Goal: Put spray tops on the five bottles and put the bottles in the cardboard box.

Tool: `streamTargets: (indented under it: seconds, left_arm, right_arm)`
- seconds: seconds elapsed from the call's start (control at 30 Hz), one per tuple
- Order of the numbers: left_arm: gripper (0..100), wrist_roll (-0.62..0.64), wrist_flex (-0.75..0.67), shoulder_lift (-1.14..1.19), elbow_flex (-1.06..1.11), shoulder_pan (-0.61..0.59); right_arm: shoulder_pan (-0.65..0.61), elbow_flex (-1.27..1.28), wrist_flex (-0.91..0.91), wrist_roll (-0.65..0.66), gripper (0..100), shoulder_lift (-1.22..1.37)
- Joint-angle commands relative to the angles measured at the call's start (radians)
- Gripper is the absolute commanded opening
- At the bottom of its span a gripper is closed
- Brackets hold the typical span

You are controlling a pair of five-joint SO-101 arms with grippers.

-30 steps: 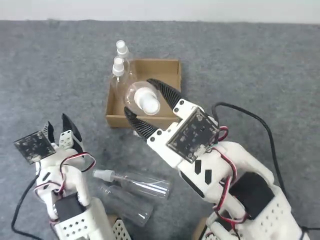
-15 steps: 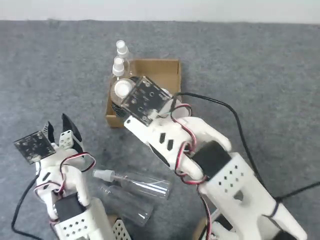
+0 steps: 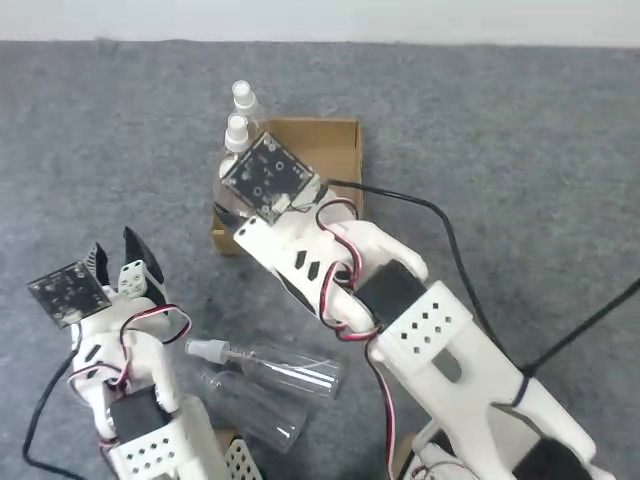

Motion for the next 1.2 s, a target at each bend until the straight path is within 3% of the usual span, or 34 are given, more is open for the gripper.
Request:
streamTargets:
  seconds: [0.0,0.33,1.17]
  left_arm:
    - [14,0.003,-0.037,-0.017,-0.008,0.000]
    - [14,0.003,-0.095,-0.017,0.019,0.000]
    - [14,0.003,-0.112,-0.017,0.025,0.000]
  right_arm:
    - [0.016,-0.066,-0.053,-0.058,0.6,0.021]
    - [0.096,-0.066,-0.189,-0.094,0.6,0.168]
    - [0.099,-0.037,-0.410,-0.087,0.6,0.378]
